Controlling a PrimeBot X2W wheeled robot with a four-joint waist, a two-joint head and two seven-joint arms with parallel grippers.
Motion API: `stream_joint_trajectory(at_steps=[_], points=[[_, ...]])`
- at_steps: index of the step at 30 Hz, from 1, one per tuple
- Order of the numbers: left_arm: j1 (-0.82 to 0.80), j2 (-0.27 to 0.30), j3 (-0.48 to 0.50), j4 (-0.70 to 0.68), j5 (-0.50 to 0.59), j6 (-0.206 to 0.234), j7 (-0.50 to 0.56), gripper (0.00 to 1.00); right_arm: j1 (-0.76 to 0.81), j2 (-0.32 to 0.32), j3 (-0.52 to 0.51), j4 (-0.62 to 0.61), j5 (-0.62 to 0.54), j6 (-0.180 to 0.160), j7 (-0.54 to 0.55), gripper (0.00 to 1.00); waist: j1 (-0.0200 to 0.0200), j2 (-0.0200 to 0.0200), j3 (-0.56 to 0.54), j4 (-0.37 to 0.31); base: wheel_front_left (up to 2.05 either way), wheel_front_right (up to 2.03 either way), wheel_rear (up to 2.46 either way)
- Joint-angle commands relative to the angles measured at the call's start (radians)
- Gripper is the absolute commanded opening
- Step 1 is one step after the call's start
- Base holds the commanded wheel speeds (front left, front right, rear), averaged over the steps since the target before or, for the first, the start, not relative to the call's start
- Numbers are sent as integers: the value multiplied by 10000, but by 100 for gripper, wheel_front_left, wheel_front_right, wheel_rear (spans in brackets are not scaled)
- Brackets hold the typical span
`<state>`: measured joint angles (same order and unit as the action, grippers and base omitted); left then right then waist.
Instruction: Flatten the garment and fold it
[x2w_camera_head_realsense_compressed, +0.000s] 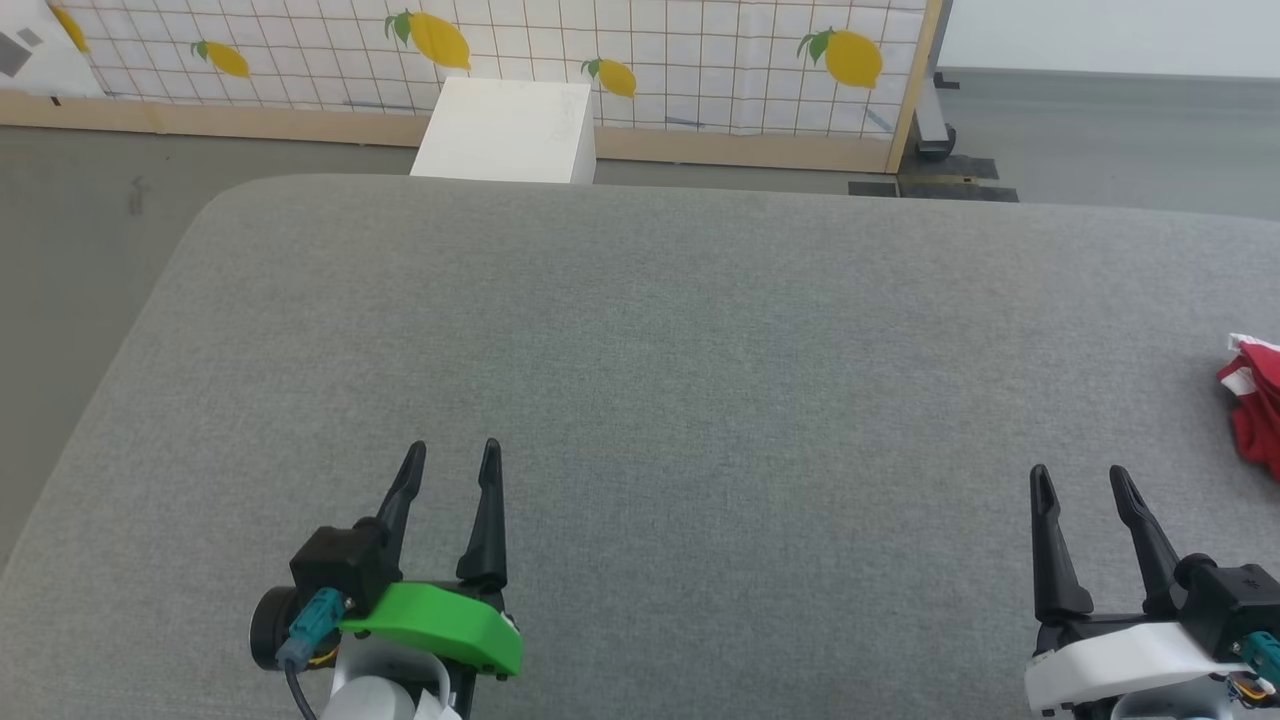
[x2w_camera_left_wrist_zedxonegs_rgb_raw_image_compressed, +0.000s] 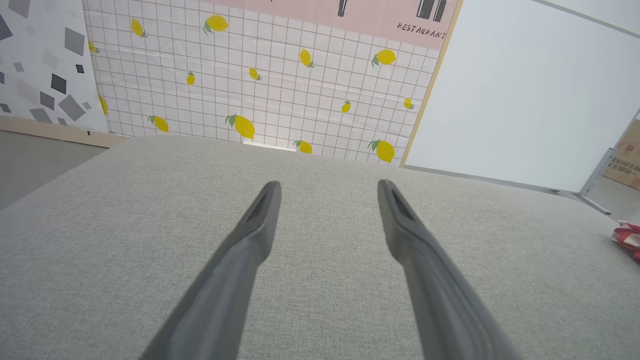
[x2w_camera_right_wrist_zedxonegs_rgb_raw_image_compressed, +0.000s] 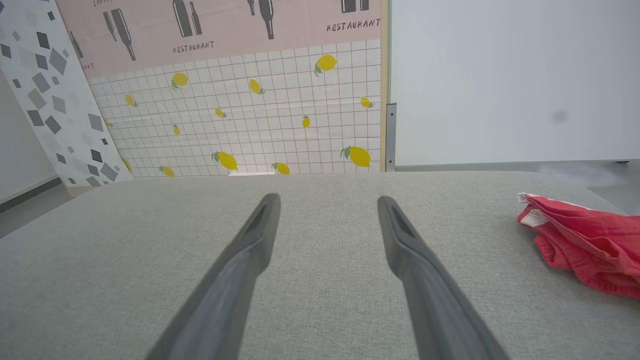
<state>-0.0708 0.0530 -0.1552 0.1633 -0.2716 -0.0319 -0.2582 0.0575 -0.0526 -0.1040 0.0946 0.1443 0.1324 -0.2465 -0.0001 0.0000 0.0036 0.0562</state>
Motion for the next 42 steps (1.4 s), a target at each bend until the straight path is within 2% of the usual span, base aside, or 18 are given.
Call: stream_joint_trajectory(at_steps=[1,10,11,42], points=[[64,-27,-12,14,-6,58,-36,100,25,23,20,-41,97,-17,-40,100,1,0,20,1,0,0,0],[28,-28,-24,84,-30,59,-36,100,-22,23,81,55,184,-17,-77,100,1,0,45,-6,0,0,0],[-4,2,-13,63,-15,25,3,0,-1,0,58,36,65,0,1,0,1,0,45,-6,0,0,0],[108,-3,239,-211,423,71,426,0,-93,2,206,-123,-177,-3,396,0,1,0,34,-99,0,0,0]])
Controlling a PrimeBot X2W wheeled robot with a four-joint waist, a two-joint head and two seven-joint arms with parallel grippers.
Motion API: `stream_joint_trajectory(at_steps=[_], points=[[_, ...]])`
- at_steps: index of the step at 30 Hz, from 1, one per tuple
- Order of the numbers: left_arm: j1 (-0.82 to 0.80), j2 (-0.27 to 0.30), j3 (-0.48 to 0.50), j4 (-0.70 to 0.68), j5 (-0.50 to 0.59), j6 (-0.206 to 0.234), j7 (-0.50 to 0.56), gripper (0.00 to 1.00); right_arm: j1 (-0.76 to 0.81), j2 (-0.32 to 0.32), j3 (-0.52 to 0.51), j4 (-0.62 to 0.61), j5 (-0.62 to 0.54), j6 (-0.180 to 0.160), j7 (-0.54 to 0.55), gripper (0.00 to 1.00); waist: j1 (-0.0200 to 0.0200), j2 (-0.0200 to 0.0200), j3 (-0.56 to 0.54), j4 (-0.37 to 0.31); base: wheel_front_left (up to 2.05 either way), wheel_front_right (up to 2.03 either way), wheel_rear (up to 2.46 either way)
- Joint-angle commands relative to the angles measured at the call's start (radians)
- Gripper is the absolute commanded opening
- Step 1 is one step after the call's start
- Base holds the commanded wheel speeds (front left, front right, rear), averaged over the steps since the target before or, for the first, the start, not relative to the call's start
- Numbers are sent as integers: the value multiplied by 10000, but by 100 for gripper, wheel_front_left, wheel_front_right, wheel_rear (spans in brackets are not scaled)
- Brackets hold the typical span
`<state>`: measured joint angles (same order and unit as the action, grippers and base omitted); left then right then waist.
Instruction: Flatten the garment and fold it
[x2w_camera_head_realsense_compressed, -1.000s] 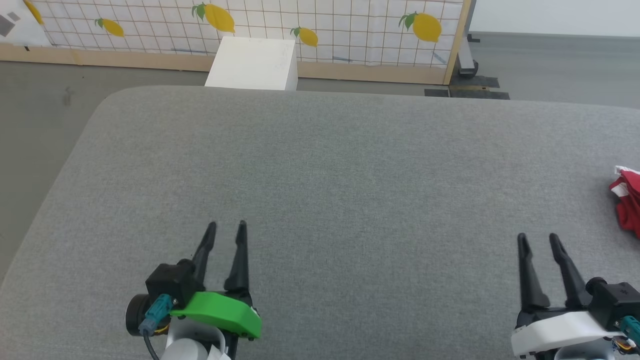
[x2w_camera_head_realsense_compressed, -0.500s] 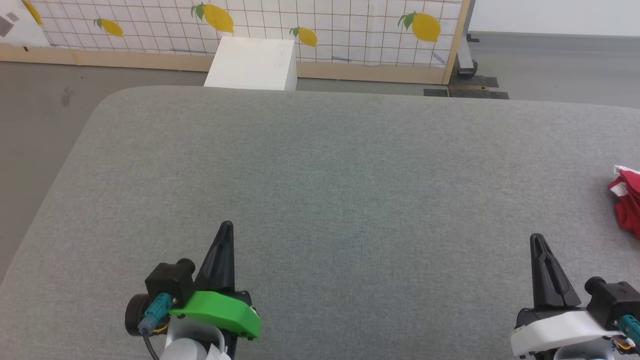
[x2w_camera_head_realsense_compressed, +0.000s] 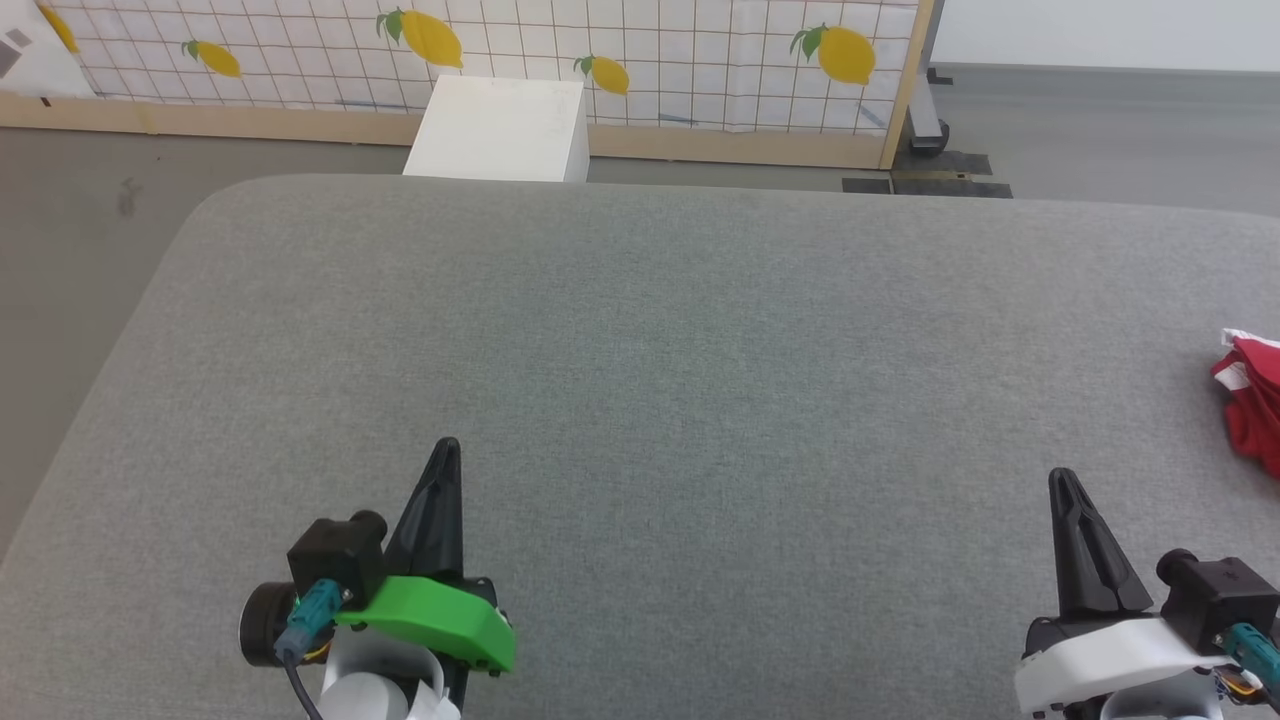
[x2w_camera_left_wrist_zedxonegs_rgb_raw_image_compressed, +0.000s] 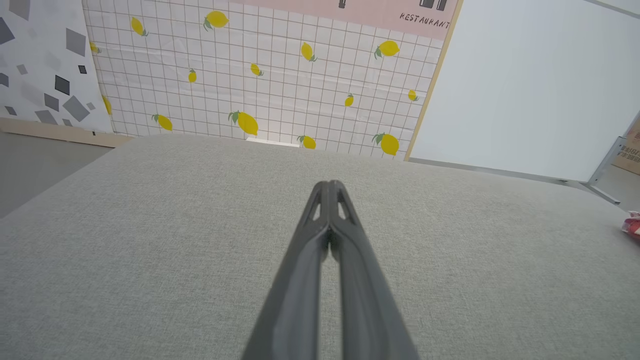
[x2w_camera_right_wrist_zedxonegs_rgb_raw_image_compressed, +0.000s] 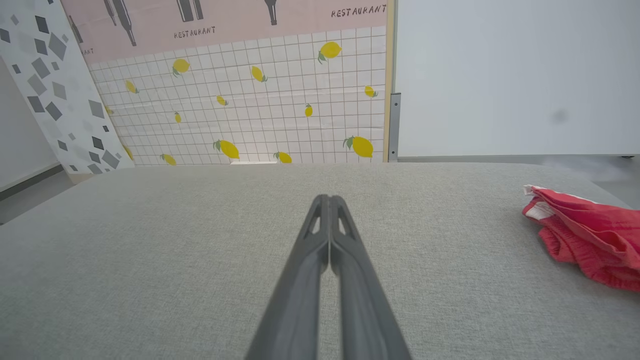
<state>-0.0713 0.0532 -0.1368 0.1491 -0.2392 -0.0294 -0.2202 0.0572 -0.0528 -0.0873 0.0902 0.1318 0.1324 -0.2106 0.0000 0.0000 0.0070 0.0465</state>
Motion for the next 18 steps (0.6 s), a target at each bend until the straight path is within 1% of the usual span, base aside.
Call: stream_joint_trajectory(at_steps=[1,18], points=[[118,-5,66,-81,118,48,64,0,-94,4,46,-86,-63,-3,54,0,0,0,-1,-6,0,0,0],[225,-9,301,-335,529,92,450,0,-180,8,195,-233,-289,-5,425,0,0,0,-13,-89,0,0,0]])
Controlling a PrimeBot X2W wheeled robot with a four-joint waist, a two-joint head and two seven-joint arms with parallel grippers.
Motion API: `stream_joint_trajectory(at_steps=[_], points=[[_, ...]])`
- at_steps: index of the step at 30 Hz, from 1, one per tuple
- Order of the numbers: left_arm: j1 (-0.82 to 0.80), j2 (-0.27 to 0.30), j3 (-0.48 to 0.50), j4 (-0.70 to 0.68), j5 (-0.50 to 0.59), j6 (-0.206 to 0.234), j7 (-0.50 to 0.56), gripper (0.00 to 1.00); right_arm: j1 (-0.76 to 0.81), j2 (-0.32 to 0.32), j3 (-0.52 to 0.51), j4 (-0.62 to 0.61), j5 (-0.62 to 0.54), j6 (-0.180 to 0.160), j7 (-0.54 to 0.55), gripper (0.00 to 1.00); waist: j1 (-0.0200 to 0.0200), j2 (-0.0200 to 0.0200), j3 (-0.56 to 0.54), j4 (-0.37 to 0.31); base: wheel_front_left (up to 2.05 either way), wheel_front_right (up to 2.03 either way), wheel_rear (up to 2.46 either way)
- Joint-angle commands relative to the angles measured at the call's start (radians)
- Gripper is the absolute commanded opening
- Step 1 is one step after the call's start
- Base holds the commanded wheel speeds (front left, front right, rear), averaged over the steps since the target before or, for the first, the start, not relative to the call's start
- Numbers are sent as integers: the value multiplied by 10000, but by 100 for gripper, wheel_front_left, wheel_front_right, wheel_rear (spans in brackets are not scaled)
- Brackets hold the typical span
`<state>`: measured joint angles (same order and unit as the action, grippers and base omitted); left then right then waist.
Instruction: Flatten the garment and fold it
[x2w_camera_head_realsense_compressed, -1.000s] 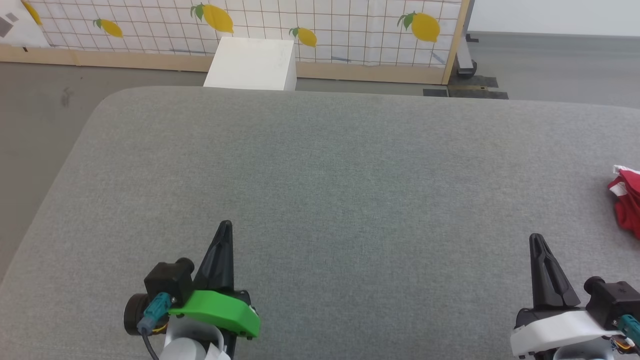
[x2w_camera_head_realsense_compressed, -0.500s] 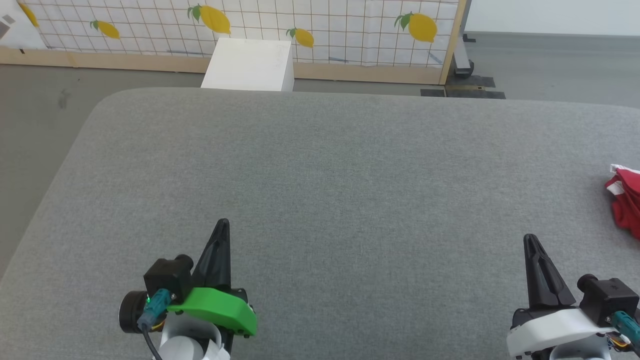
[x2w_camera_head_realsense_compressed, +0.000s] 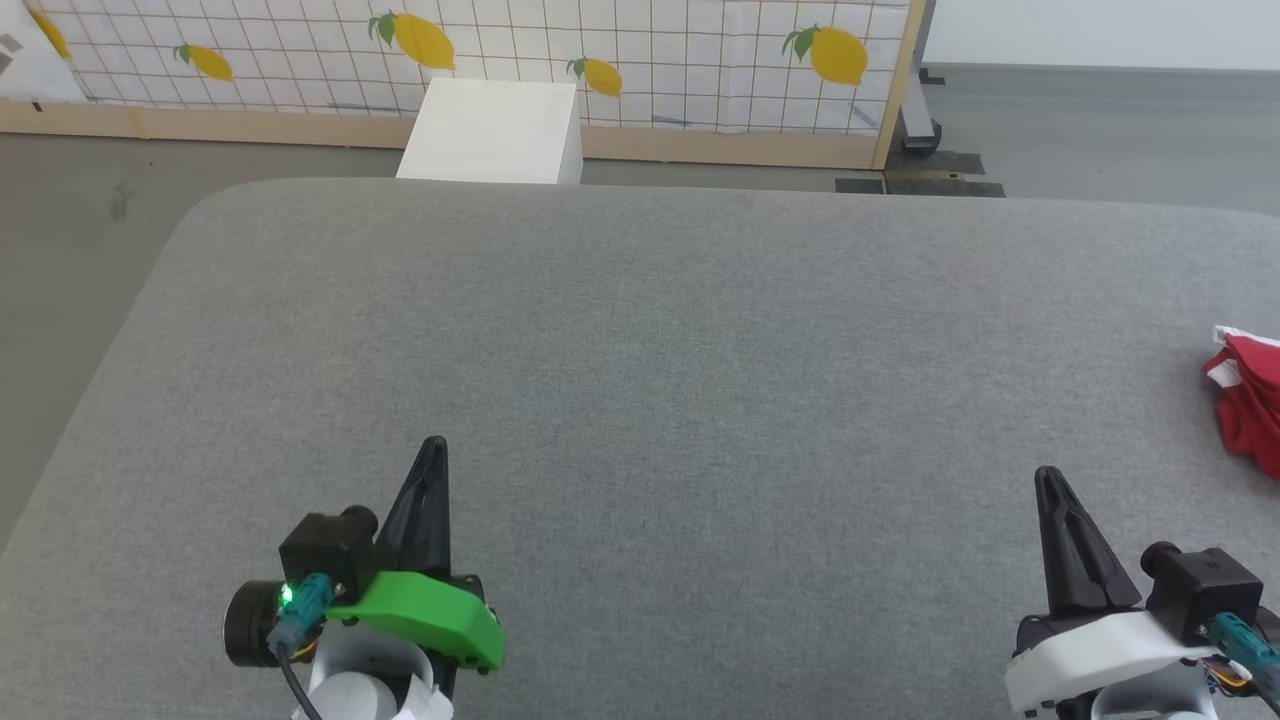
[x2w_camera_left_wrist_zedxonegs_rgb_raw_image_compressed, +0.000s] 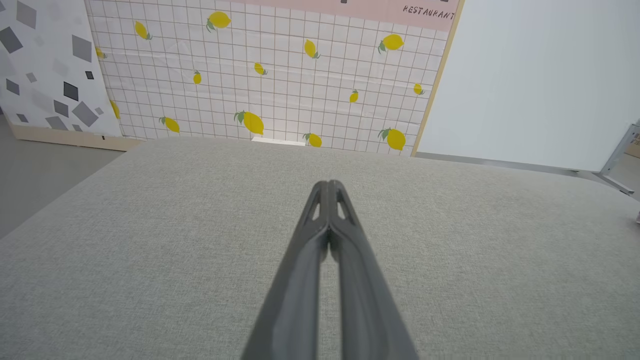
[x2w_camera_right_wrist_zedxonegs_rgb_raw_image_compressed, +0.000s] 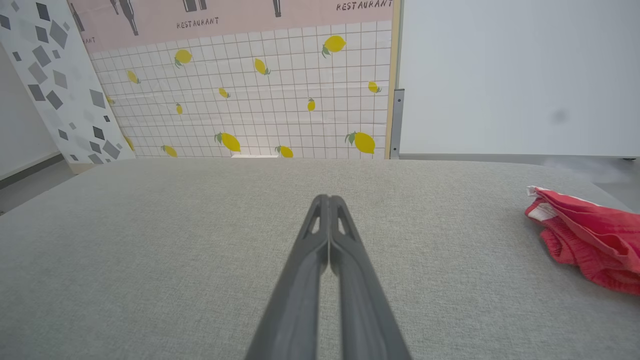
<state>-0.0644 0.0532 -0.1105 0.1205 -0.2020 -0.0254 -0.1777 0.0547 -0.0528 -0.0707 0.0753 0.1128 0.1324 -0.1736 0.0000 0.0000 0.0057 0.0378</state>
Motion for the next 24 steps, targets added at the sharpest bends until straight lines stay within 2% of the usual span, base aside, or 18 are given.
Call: stream_joint_trajectory(at_steps=[1,24], points=[[162,-10,52,-64,180,55,47,0,-161,8,37,-92,-113,-6,76,0,0,0,-1,-7,0,0,0],[291,-15,334,-369,672,108,509,0,-264,13,216,-269,-384,-9,520,0,0,0,-16,-106,0,0,0]])
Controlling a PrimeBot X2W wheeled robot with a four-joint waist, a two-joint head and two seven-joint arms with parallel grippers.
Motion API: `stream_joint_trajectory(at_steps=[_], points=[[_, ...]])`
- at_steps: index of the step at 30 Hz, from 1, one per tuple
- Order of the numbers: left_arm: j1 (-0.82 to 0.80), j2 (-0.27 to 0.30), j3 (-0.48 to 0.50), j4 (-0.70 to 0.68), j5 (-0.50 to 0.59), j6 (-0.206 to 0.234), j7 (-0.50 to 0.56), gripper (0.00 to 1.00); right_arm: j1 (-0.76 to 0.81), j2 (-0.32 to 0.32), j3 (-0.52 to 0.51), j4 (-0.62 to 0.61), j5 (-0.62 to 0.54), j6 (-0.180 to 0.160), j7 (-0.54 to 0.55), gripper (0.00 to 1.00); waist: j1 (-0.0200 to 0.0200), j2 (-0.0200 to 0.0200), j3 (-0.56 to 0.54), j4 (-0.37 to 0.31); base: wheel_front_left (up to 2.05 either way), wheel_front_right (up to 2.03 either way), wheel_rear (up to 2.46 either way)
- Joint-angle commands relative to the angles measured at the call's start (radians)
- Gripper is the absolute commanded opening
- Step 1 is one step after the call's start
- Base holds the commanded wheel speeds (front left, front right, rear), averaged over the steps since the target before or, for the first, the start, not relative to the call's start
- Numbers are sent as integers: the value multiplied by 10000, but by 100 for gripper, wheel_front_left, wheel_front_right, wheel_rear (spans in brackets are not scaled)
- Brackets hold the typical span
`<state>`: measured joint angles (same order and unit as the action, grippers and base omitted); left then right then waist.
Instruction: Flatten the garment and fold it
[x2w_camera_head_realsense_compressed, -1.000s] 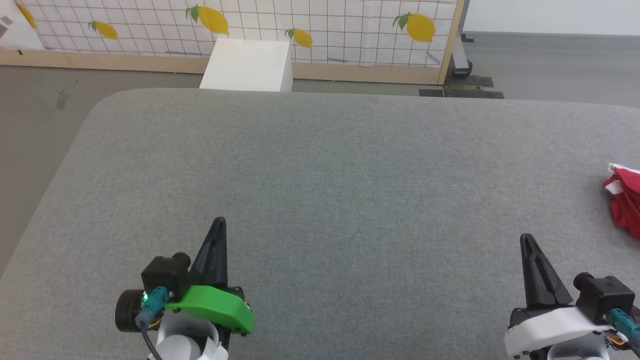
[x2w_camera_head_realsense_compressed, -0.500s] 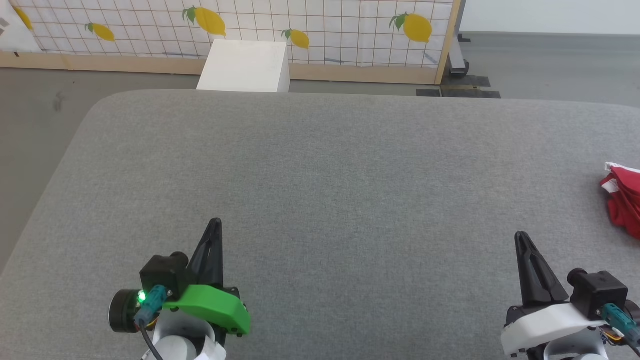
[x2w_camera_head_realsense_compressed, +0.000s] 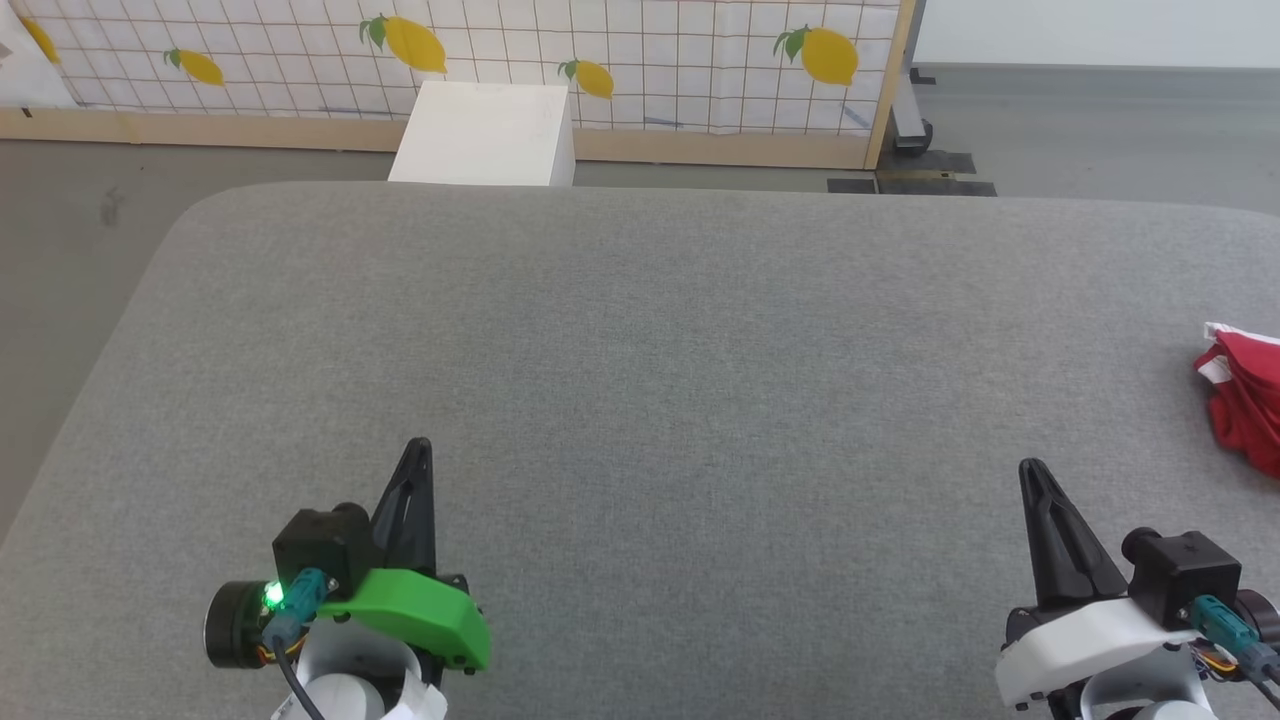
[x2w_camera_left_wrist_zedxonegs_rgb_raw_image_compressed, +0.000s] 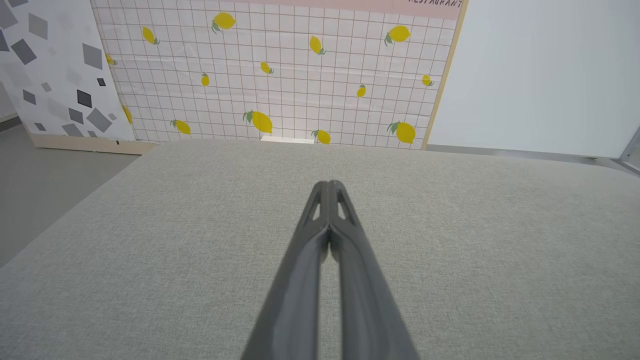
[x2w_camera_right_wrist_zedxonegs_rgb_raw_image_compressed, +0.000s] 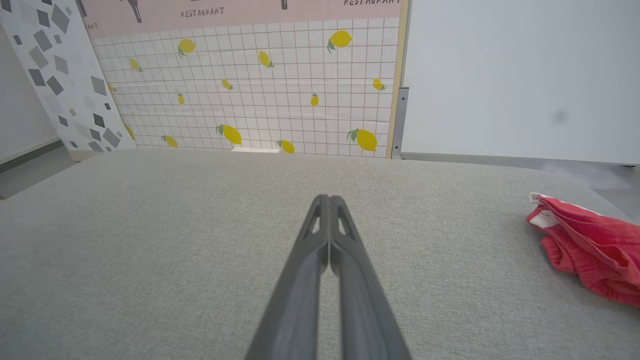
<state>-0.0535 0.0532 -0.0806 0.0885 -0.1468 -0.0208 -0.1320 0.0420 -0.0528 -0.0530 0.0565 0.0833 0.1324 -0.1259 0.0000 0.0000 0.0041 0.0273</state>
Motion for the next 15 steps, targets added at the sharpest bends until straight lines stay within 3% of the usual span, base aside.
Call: stream_joint_trajectory(at_steps=[1,15], points=[[188,-15,48,-64,144,64,75,0,-142,13,48,-89,-102,-9,64,0,0,0,-1,-6,0,0,0],[267,-19,220,-250,444,97,358,0,-205,16,158,-197,-268,-11,335,0,0,0,-10,-67,0,0,0]])
